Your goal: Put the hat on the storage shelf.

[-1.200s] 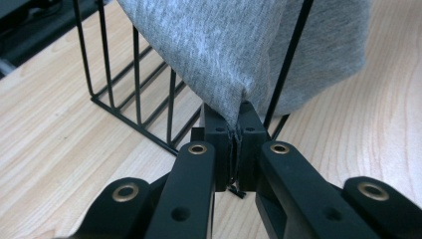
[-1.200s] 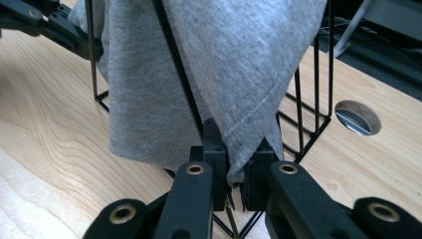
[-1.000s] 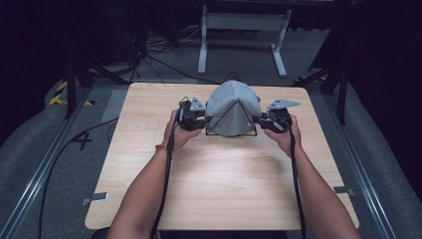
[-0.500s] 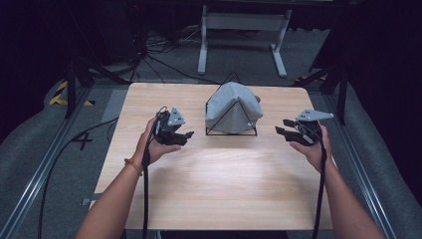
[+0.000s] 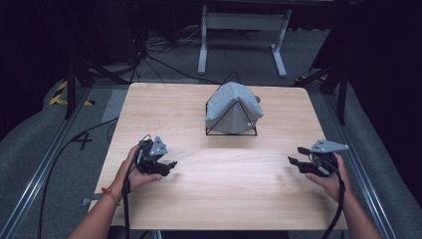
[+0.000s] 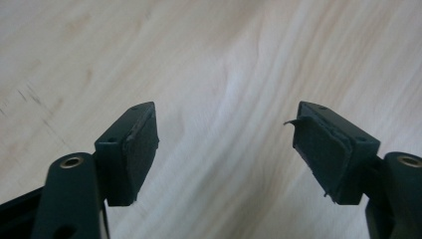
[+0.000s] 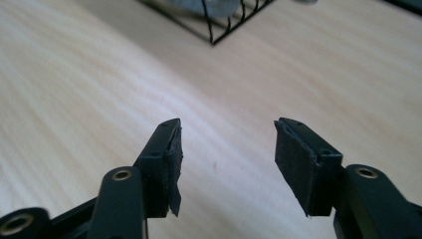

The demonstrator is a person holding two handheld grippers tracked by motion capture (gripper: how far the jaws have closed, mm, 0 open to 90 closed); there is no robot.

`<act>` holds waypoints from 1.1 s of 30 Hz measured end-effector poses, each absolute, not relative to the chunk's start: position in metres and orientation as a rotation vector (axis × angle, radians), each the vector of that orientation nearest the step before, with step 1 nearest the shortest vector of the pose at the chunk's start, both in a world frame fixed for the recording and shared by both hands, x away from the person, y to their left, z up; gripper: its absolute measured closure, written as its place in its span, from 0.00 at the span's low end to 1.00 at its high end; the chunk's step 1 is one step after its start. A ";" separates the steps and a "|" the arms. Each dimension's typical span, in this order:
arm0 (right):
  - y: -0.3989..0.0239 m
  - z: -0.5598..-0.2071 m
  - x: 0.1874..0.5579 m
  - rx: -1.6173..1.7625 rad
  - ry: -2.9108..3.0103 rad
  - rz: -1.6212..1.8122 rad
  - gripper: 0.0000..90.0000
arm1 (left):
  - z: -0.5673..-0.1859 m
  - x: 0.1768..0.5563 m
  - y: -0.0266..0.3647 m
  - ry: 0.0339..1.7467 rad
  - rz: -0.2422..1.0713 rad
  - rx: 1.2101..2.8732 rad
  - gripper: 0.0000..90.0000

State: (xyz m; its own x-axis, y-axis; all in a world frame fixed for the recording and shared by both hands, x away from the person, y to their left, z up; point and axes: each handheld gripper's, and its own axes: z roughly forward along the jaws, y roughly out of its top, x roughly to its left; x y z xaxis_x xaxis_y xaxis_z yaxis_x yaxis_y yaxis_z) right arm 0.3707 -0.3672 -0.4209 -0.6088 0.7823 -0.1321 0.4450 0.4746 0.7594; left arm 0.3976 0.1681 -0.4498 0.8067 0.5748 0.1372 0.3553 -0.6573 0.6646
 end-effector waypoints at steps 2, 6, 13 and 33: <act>-0.373 -0.432 0.365 1.073 2.249 0.979 0.45 | -0.456 0.397 0.173 0.692 0.344 2.344 0.23; -0.380 -0.454 0.358 1.131 2.283 0.967 0.42 | -0.464 0.396 0.179 0.708 0.274 2.335 0.22; -0.386 -0.466 0.353 1.171 2.250 0.999 0.34 | -0.478 0.398 0.186 0.716 0.267 2.268 0.18; -0.386 -0.467 0.354 1.182 2.252 0.995 0.28 | -0.480 0.397 0.186 0.727 0.283 2.250 0.15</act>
